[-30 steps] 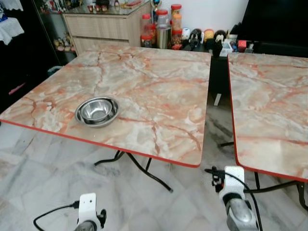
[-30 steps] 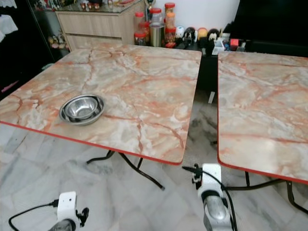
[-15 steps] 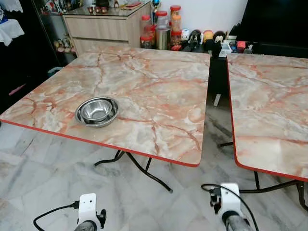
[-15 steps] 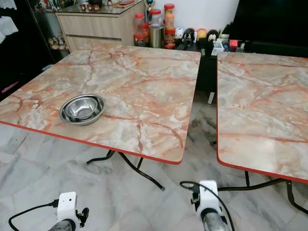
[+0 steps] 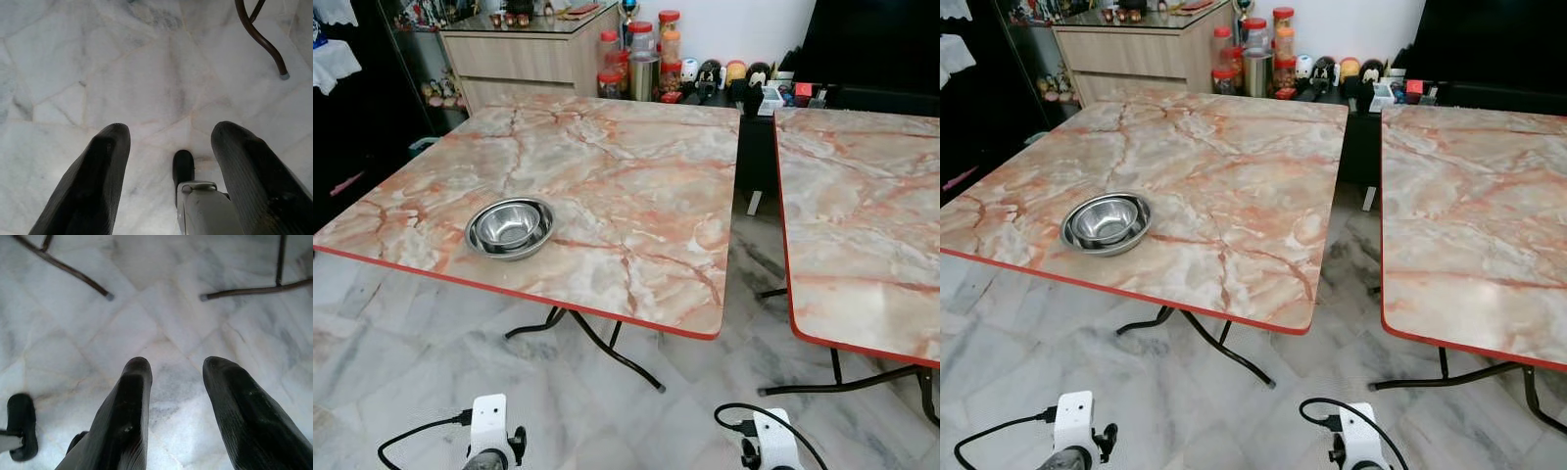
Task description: Setting the table
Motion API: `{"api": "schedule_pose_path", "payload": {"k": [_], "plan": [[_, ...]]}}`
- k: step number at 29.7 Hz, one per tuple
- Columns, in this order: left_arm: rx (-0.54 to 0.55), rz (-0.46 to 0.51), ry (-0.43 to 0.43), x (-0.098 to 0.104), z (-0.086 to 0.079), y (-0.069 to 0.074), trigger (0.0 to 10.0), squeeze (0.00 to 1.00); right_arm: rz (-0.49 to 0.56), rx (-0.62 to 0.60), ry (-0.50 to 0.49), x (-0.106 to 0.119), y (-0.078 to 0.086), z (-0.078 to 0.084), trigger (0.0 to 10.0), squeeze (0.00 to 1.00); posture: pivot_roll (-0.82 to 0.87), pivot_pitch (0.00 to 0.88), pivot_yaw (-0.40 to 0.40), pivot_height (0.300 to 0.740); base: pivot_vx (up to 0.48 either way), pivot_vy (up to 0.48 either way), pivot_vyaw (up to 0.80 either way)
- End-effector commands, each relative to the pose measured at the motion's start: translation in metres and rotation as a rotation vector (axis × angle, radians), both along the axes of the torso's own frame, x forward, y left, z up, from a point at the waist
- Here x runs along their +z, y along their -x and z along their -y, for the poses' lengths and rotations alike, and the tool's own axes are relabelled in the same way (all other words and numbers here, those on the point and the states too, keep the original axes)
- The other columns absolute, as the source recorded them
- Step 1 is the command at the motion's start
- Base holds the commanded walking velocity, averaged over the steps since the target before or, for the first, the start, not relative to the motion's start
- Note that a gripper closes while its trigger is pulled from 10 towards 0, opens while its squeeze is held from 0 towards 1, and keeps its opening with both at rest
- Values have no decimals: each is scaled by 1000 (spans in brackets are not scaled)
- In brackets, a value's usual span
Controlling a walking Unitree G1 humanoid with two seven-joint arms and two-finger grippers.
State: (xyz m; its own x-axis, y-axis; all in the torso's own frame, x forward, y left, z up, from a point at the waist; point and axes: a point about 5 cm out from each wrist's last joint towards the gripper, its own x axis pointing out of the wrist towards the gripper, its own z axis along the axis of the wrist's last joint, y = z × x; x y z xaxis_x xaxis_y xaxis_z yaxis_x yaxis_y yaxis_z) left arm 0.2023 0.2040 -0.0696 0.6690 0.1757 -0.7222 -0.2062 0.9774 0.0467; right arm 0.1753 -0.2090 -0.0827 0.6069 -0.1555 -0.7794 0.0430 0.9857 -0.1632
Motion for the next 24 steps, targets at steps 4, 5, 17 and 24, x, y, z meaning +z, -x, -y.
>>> {"api": "schedule_pose_path", "payload": {"k": [4,5,17,24], "plan": [[23,-13,17,-3,4,4,10000,0,-4,41,3,2,-9,-6,10000,0,-52,0,33,740,0,-427,-706],[24,-13,19,-3,4,4,10000,0,-7,41,11,2,-8,-5,10000,0,-51,0,31,740,0,-409,-506],[25,-24,21,-5,6,8,10000,0,-13,37,4,1,-8,-8,10000,0,-52,0,33,740,0,-403,-169],[13,-28,19,-6,5,9,10000,0,-14,16,2,1,-6,-8,10000,0,-53,0,36,740,0,-348,0]]}}
